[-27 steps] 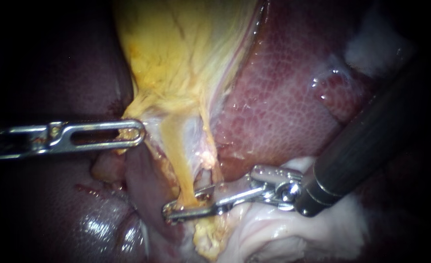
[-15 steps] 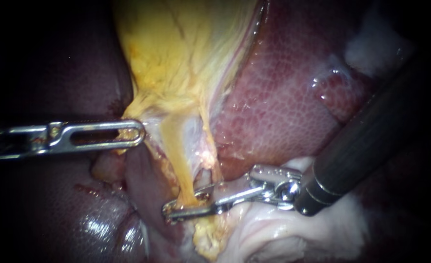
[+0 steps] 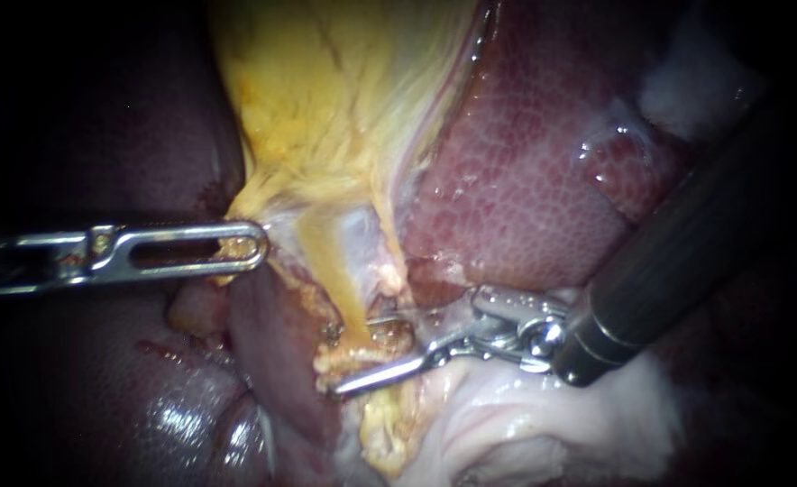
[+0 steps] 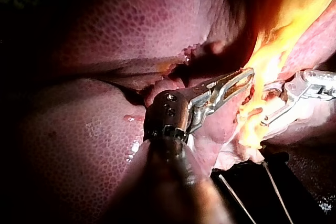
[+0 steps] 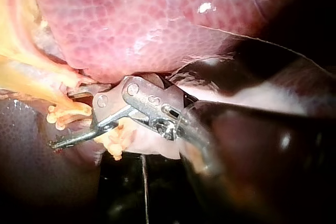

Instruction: Going back second clip left tube

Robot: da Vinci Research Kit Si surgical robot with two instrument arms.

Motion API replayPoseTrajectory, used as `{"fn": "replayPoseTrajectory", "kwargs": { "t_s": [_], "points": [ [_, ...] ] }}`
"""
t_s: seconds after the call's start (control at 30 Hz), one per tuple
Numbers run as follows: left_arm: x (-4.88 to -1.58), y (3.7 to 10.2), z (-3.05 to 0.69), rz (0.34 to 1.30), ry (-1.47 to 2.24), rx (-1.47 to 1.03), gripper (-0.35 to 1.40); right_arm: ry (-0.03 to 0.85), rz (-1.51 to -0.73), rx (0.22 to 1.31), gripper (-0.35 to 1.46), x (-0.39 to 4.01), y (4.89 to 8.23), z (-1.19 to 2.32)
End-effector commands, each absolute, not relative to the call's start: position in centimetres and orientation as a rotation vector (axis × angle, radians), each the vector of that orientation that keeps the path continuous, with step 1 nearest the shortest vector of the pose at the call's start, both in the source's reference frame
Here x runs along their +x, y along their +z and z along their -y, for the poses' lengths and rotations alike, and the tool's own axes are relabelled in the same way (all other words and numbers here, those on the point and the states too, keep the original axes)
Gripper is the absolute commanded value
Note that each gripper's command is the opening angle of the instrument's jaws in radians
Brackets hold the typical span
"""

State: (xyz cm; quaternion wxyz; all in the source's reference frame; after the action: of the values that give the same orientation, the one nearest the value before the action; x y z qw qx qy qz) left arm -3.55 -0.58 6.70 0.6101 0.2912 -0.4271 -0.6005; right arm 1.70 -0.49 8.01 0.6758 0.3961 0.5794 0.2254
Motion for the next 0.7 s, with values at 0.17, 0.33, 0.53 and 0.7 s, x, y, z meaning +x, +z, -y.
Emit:
{"fn": "replayPoseTrajectory", "kwargs": {
  "t_s": [0.17, 0.33, 0.53, 0.7],
  "points": [
    [-3.55, 6.7, 0.58, 0.986, -1.386, 0.672, -0.35, 0.506, -1.304, 0.893, 0.6, 1.5, 7.93, 0.41],
    [-3.55, 6.7, 0.58, 0.986, -1.386, 0.673, -0.35, 0.496, -1.308, 0.896, 0.6, 1.28, 7.83, 0.35],
    [-3.55, 6.7, 0.58, 0.986, -1.386, 0.672, -0.35, 0.495, -1.332, 0.847, 0.6, 0.89, 7.53, 0.12],
    [-3.56, 6.71, 0.59, 0.986, -1.386, 0.671, -0.35, 0.483, -1.372, 0.779, 0.6, 0.58, 7.17, -0.18]
  ]
}}
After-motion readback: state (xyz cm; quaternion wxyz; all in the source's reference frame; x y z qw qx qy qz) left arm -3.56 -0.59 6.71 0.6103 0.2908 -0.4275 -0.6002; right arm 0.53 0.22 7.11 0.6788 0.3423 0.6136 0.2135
